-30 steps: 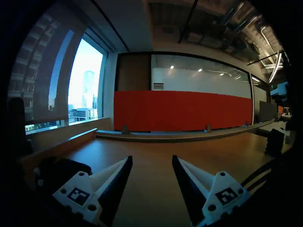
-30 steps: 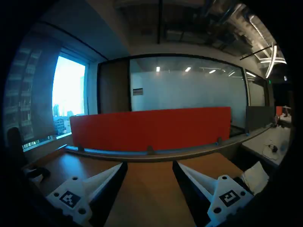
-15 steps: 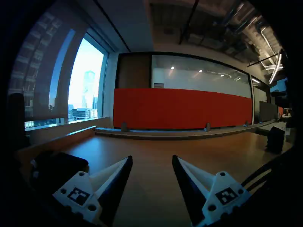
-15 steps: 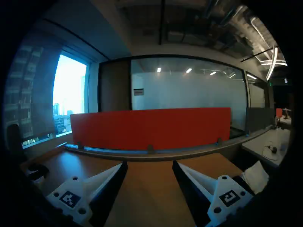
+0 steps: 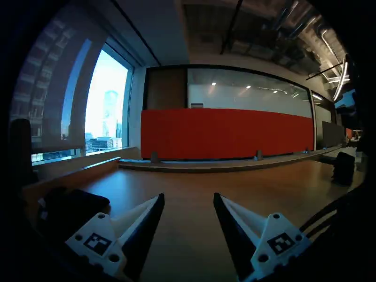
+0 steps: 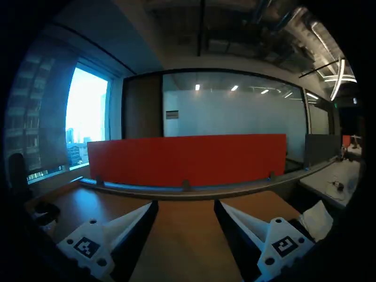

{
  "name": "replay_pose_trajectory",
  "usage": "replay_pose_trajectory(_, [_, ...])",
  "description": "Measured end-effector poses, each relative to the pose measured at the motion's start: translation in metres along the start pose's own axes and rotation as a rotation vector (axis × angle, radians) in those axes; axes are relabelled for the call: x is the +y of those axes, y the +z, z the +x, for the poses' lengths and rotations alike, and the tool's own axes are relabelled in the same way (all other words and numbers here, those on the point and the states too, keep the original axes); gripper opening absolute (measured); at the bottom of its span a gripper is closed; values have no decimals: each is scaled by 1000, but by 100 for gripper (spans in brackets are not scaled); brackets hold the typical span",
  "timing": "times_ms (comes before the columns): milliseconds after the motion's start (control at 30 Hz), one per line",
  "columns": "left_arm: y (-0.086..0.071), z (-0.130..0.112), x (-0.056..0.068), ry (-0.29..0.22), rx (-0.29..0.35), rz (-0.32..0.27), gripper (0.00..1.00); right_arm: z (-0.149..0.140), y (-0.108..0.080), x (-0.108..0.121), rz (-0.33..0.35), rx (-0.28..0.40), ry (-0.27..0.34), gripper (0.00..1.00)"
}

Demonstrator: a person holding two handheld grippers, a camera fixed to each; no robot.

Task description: Fold towel

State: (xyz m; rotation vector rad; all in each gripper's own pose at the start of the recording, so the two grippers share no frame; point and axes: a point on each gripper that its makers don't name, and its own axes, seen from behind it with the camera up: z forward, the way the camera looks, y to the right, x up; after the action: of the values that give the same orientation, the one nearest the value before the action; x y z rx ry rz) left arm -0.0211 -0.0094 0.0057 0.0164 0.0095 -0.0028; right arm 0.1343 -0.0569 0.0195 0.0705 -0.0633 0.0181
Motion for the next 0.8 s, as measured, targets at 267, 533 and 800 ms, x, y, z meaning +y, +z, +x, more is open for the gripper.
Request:
replay_pose_trajectory(267, [-1,1,1,4,7,3,76,-2,0,5,-7,-1,2,92])
replay_pose_trajectory(533, [-2,2,2,5,8,-2,76,-6,1,7,-9,-2,5,92])
replay_pose_trajectory(800, [-3,2,0,4,7,-2,76,-7,1,7,-9,-5,6,92])
